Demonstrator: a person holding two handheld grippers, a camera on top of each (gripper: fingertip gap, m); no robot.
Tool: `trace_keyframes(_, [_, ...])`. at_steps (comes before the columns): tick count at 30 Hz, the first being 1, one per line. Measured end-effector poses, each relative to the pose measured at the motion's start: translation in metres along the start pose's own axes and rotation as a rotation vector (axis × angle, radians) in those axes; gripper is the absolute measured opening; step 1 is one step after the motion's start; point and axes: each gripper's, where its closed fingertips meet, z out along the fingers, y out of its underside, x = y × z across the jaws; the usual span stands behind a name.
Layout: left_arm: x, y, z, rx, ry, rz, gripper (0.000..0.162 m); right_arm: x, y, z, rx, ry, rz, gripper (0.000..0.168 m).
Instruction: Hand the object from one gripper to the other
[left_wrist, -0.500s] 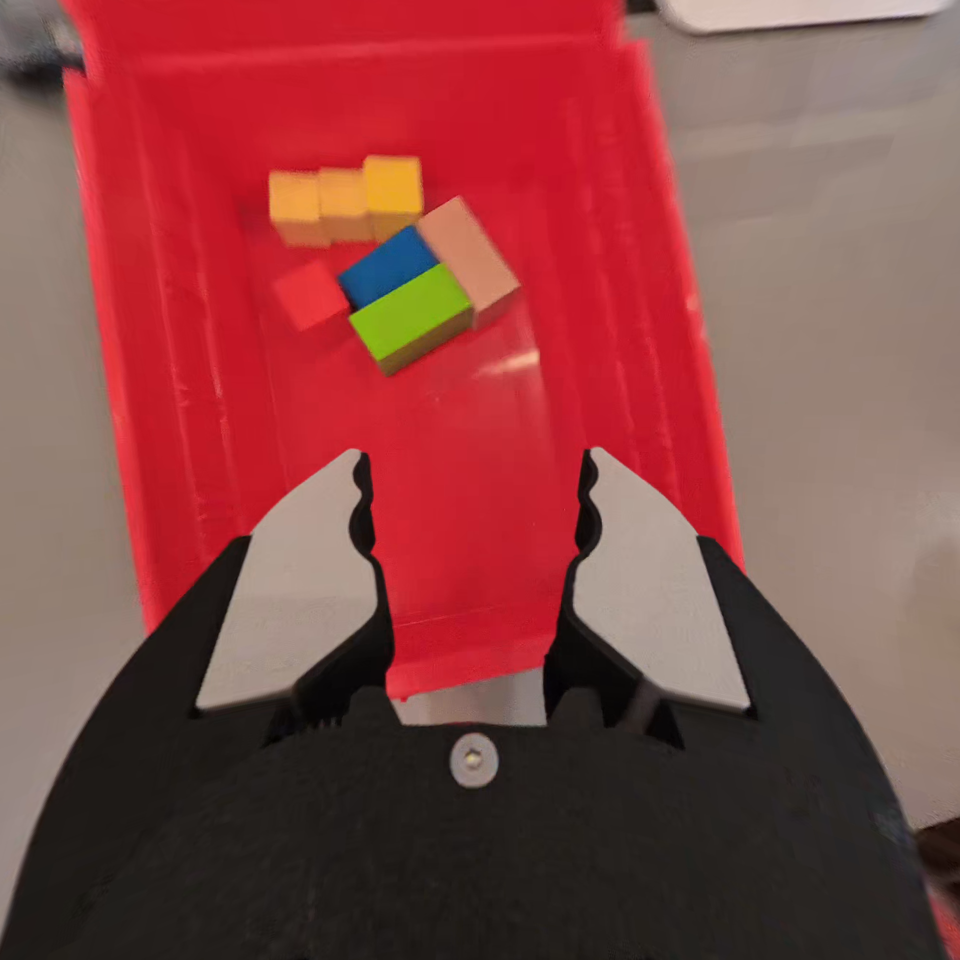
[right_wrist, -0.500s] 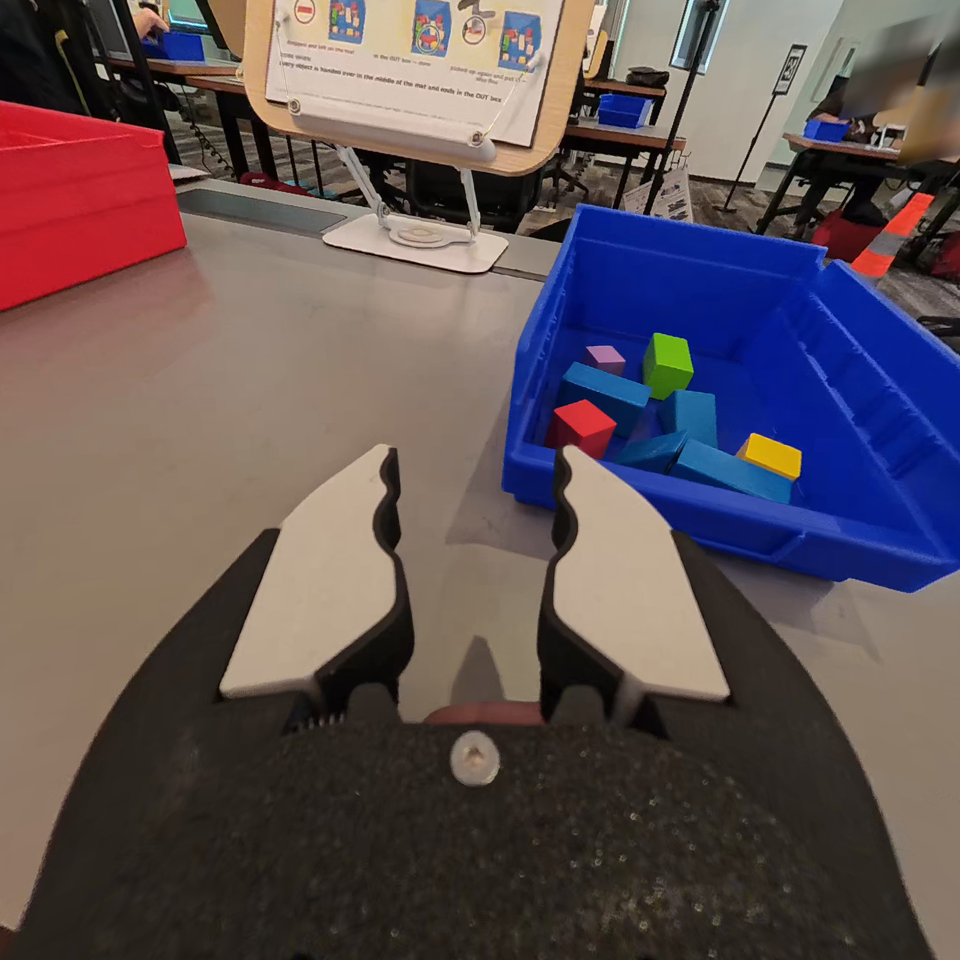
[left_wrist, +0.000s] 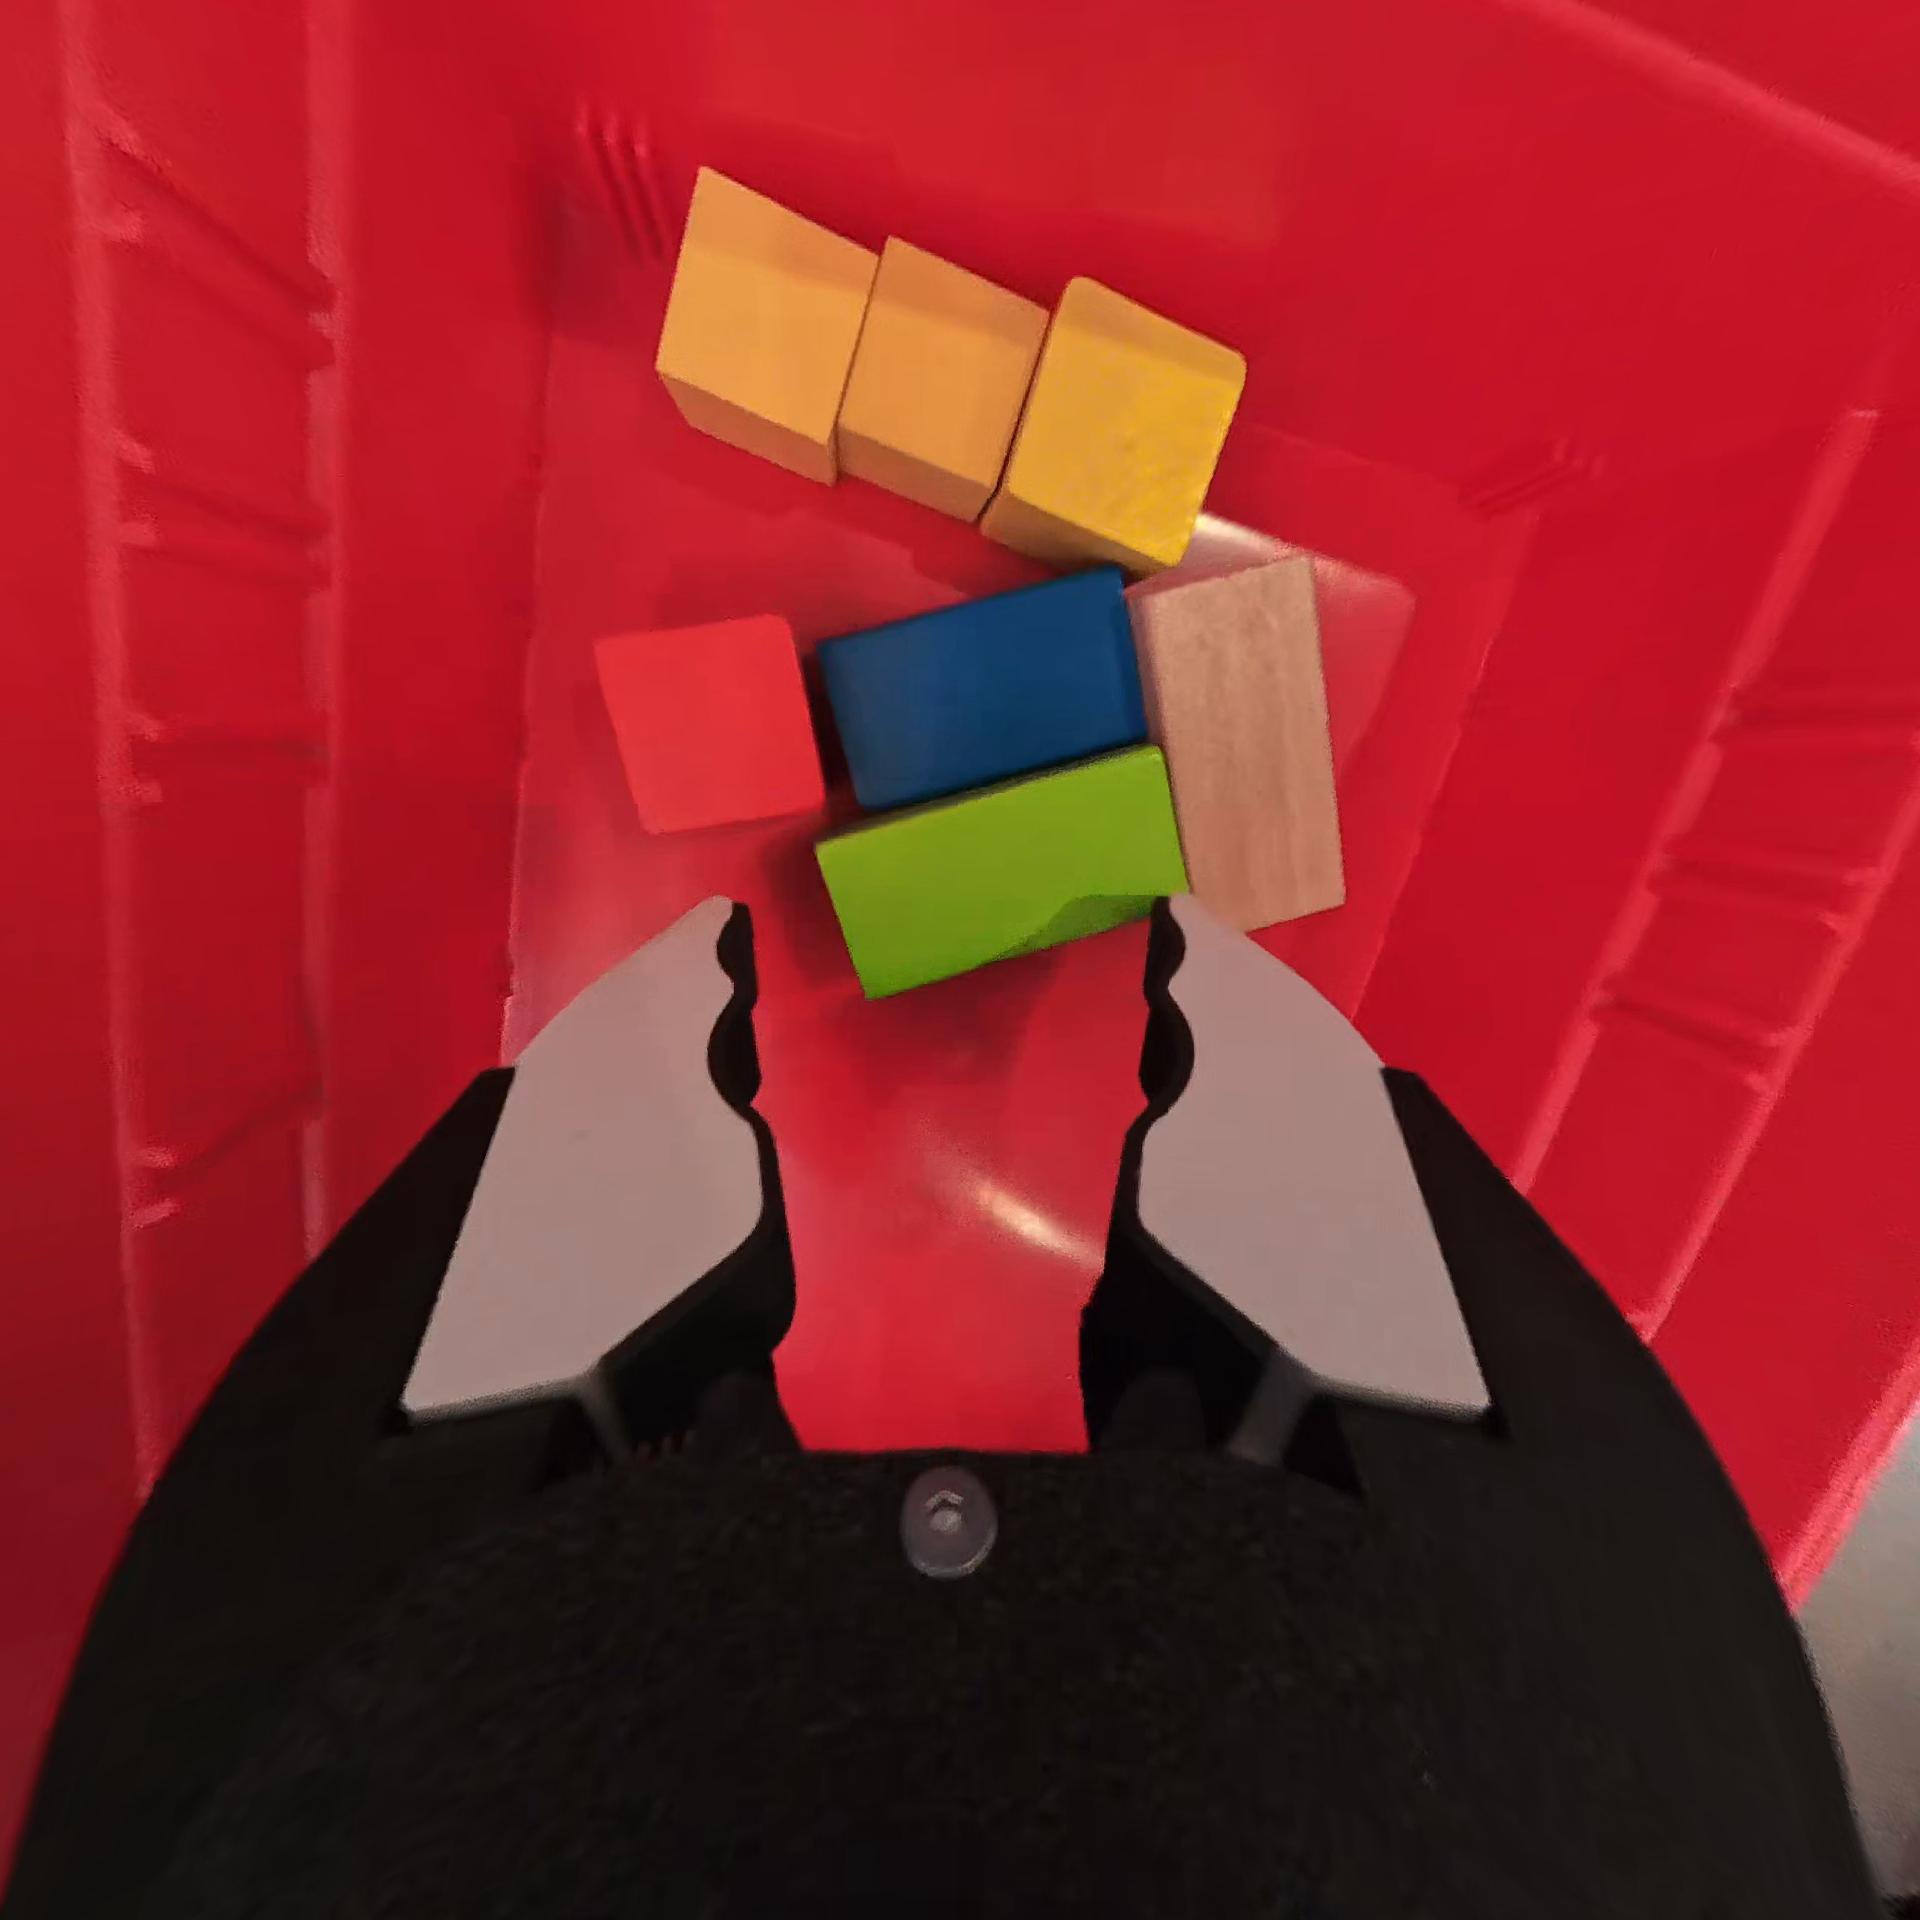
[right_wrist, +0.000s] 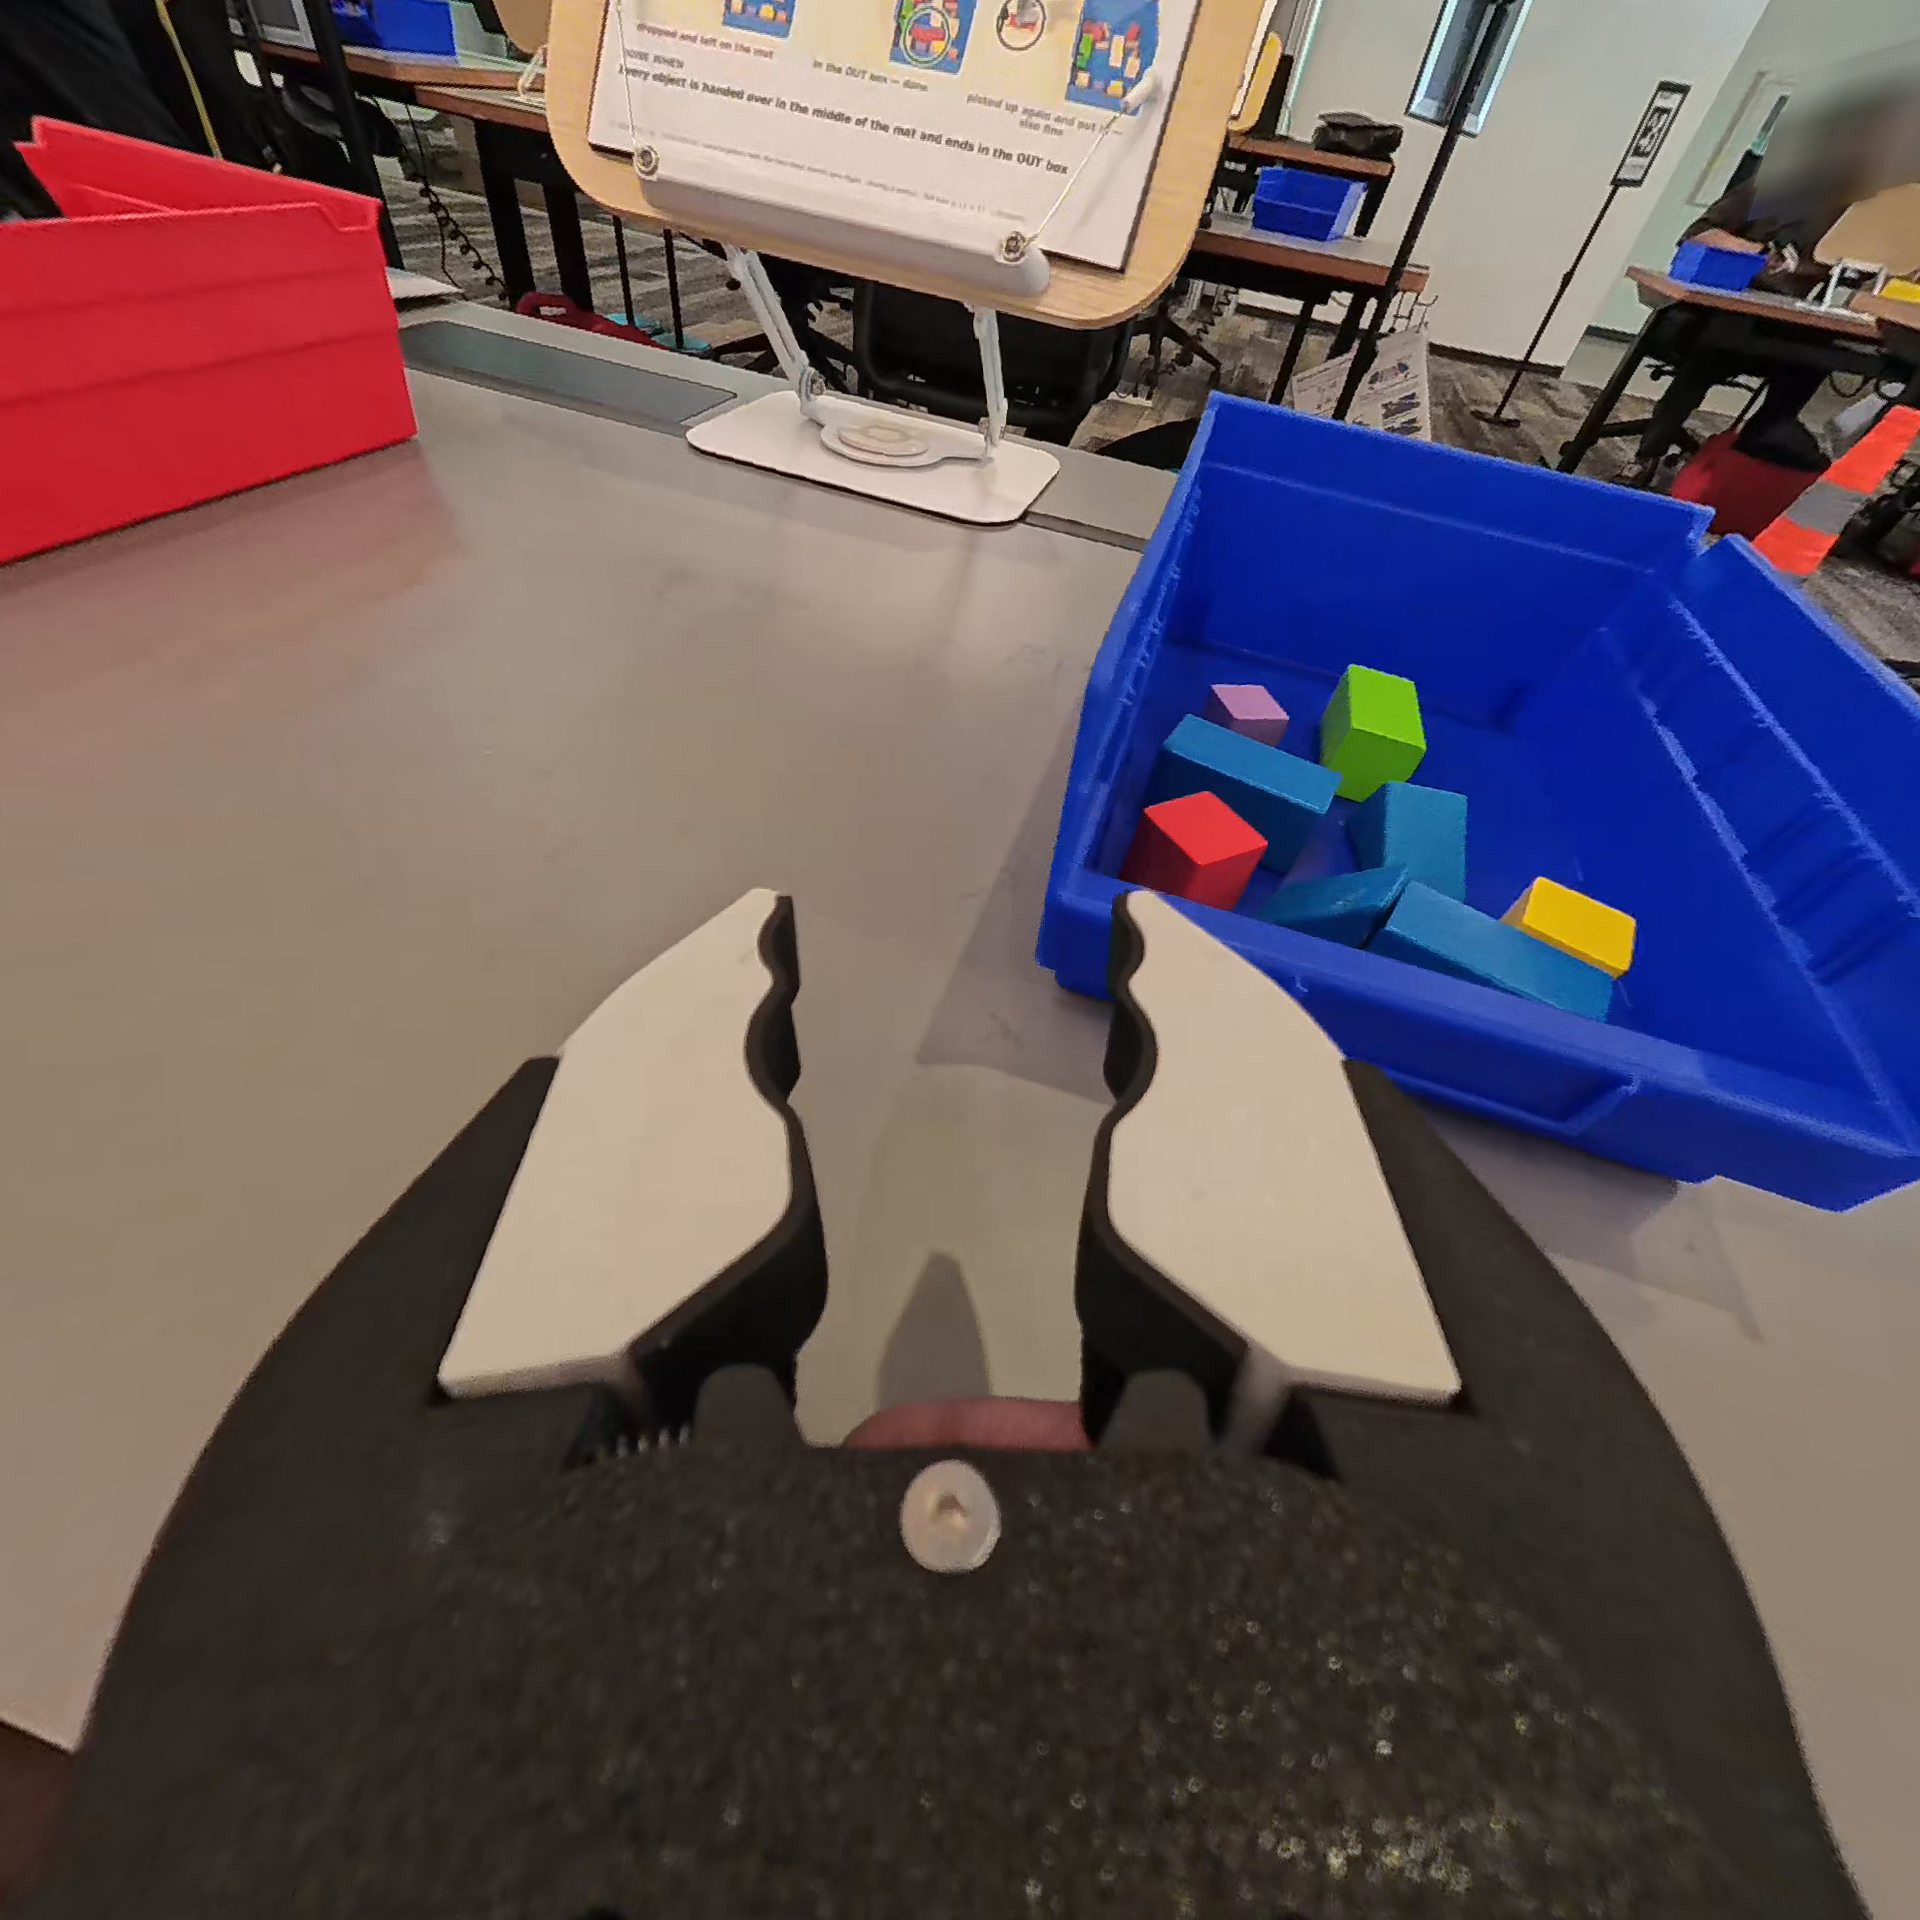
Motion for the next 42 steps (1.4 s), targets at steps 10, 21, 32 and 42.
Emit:
trace_keyframes(10, [0.012,-0.009,0.003,-0.024,0.037,-0.020,0.073,-0.011,0.006,0.003,-0.034,-0.035,-0.034,0.057])
trace_keyframes(21, [-0.015,-0.006,0.007,-0.014,0.097,-0.140,0.081,-0.006,0.008,0.002,-0.048,-0.025,-0.046,0.057])
trace_keyframes(32, [-0.019,0.008,0.020,-0.123,-0.103,0.104,0.077,-0.020,0.008,0.005,-0.061,-0.044,-0.122,0.057])
trace_keyframes(42, [0.031,0.006,-0.029,0.067,0.316,0.213,0.073,-0.010,0.010,0.000,-0.059,-0.015,-0.126,0.055])
